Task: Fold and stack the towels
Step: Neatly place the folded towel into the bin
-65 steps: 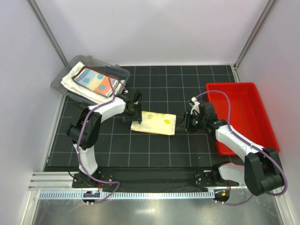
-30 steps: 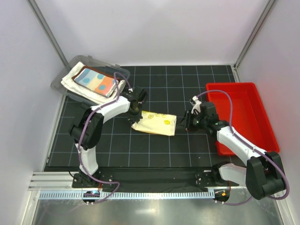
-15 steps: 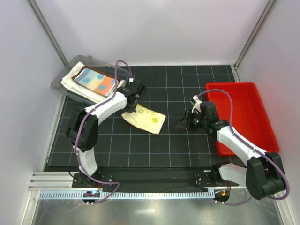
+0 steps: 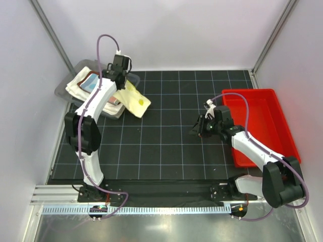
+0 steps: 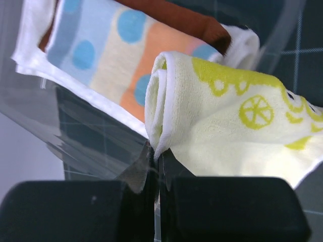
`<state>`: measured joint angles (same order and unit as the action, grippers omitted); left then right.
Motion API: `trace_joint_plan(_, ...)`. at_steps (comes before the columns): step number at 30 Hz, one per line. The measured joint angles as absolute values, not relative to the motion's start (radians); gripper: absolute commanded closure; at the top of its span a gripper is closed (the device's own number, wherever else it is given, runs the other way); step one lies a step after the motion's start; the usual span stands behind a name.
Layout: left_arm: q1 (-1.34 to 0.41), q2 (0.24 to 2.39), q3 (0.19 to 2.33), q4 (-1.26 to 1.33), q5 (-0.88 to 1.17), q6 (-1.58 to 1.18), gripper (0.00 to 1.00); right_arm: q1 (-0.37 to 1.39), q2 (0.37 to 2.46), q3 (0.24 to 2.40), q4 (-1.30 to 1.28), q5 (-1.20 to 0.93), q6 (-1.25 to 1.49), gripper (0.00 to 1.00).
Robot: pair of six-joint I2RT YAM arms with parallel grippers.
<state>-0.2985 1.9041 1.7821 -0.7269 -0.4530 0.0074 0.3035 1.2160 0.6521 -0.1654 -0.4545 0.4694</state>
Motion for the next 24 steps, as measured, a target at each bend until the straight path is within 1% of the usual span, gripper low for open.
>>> trace_joint_plan(5, -0.236, 1.988, 1.929, -0.720, -0.478, 0.087, 1.00, 0.303, 1.244, 0.668, -0.166, -0.454, 0.468, 0.70)
trace_joint_plan(8, -0.199, 2.034, 1.982, -0.715, -0.479, 0.123, 1.00, 0.303, 1.262, 0.696, -0.166, -0.453, 0.464, 0.70)
trace_joint_plan(17, -0.107, 2.121, 1.997, -0.667, -0.479, 0.238, 1.00, 0.303, 1.285, 0.755, -0.167, -0.451, 0.446, 0.69)
trace_joint_plan(24, -0.050, 2.192, 2.056, -0.633, -0.460, 0.248, 1.00, 0.303, 1.313, 0.793, -0.177, -0.447, 0.427, 0.69)
